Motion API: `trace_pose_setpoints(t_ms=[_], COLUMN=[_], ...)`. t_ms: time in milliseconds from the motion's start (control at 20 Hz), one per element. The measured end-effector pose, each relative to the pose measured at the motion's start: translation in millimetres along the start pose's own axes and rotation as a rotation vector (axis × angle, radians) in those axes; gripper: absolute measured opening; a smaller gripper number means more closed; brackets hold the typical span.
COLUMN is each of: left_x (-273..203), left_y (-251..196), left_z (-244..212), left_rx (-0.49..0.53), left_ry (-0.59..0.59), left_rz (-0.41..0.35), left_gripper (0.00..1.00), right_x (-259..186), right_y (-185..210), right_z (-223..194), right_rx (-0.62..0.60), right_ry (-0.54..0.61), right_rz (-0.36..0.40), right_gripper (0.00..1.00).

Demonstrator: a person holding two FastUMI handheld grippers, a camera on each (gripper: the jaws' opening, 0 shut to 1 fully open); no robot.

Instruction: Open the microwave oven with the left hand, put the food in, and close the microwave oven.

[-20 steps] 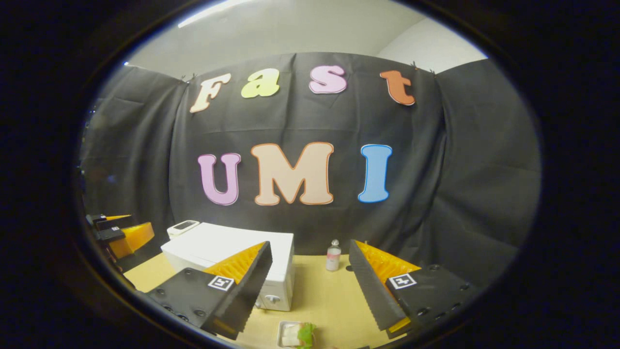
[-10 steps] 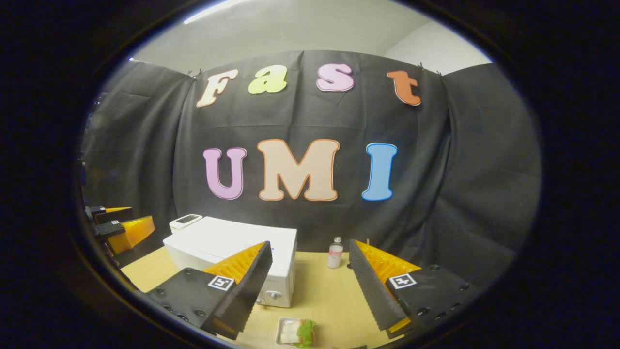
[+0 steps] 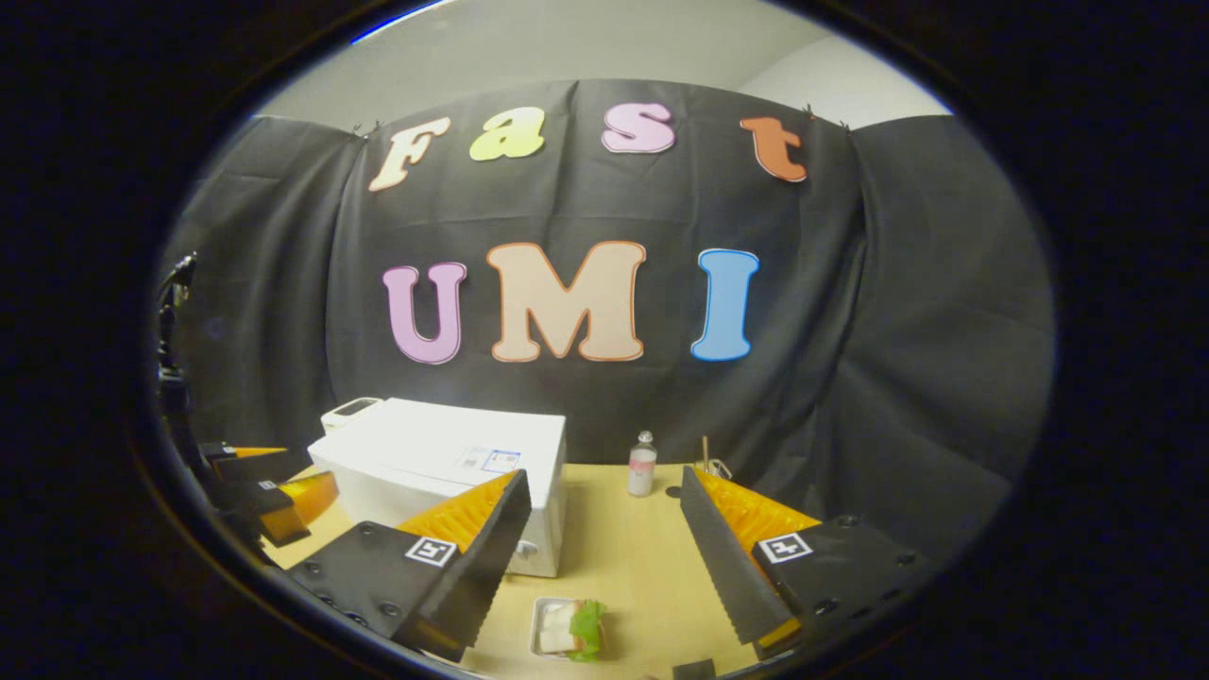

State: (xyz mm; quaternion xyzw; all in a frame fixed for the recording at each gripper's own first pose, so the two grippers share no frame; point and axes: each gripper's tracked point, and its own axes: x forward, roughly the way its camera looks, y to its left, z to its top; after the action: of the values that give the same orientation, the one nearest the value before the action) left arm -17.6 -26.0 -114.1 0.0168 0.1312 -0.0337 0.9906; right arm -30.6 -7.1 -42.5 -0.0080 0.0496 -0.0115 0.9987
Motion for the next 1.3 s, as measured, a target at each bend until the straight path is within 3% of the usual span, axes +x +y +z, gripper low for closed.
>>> trace_pose_setpoints(t_ms=[450,850,1300], left_x=[45,89,141], left_y=[-50,-92,-102], left_z=[-81,-127,-160], left_rx=[-0.044,-0.046,-0.088], left_ry=[0.218,0.327,0.402], left_rz=[-0.126,-0.204,-0.183], left_gripper=[0.96,0.94,0.81], right_x=[-20,-27,-9], right_y=[-30,-57,-82], right_z=[-22,-31,-28], right_rx=[0.01,0.037,0.037], right_ry=[0.053,0.078,0.092], right_rz=[-0.098,-0.181,-0.223], right_gripper=[0.99,0.96,0.96])
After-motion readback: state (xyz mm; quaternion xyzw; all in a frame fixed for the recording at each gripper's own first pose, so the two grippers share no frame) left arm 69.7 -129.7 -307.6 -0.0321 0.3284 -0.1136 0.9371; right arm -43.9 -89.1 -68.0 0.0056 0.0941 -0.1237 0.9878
